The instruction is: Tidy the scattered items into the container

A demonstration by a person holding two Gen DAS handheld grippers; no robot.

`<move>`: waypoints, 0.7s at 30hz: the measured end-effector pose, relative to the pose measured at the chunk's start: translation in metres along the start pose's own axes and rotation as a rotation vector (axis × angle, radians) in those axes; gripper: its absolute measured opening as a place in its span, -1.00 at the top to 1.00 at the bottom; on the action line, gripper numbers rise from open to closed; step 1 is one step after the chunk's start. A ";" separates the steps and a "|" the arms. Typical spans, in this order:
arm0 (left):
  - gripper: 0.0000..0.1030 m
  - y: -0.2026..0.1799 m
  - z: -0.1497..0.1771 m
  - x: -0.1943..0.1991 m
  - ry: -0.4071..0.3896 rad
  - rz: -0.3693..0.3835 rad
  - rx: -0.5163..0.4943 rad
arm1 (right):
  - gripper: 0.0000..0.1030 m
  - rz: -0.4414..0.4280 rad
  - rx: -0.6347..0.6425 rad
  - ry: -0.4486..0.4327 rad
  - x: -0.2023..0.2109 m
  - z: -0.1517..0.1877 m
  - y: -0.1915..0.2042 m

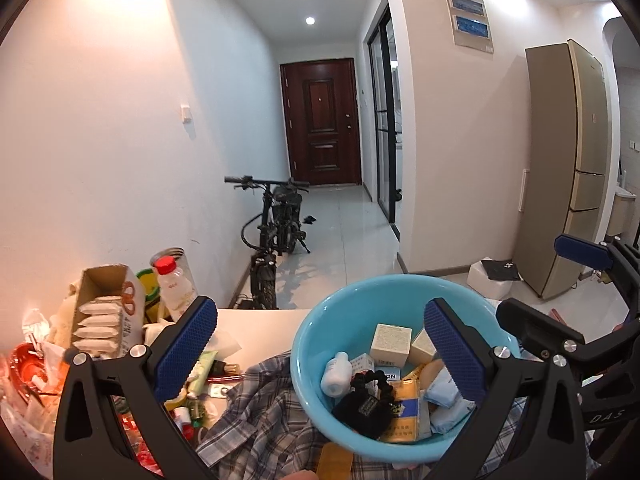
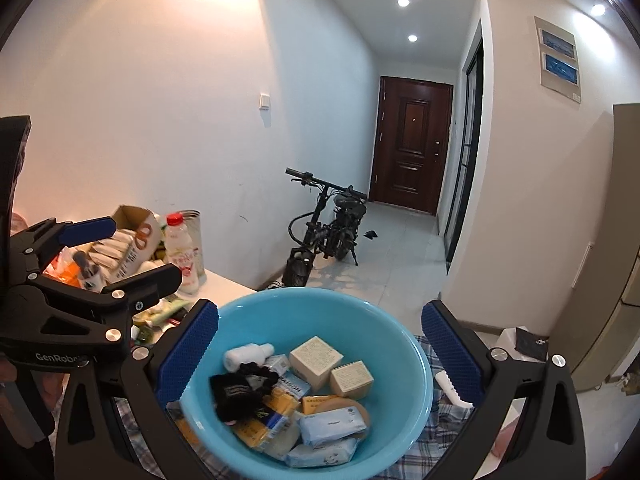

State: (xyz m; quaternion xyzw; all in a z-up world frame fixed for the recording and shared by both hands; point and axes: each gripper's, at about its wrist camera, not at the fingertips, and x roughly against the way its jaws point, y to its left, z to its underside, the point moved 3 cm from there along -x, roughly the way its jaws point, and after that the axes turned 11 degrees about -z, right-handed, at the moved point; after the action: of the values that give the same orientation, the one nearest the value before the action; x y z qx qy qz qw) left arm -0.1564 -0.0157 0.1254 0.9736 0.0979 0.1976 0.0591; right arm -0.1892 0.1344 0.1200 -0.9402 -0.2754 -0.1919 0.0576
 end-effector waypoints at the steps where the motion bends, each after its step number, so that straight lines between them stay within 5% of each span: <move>1: -0.99 0.001 -0.001 0.008 -0.011 -0.003 0.002 | -1.00 -0.001 0.002 -0.004 0.005 -0.001 0.002; 12: -0.99 0.007 0.019 0.079 -0.055 0.029 -0.006 | -1.00 0.026 0.006 -0.053 0.086 0.014 0.034; 21: -0.99 0.004 0.075 0.102 0.016 0.073 0.000 | -1.00 0.074 -0.031 -0.012 0.119 0.070 0.051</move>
State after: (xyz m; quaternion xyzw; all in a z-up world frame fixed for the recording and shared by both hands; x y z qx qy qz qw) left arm -0.0342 -0.0032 0.0950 0.9749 0.0626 0.2073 0.0512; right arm -0.0462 0.1651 0.1024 -0.9517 -0.2379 -0.1883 0.0482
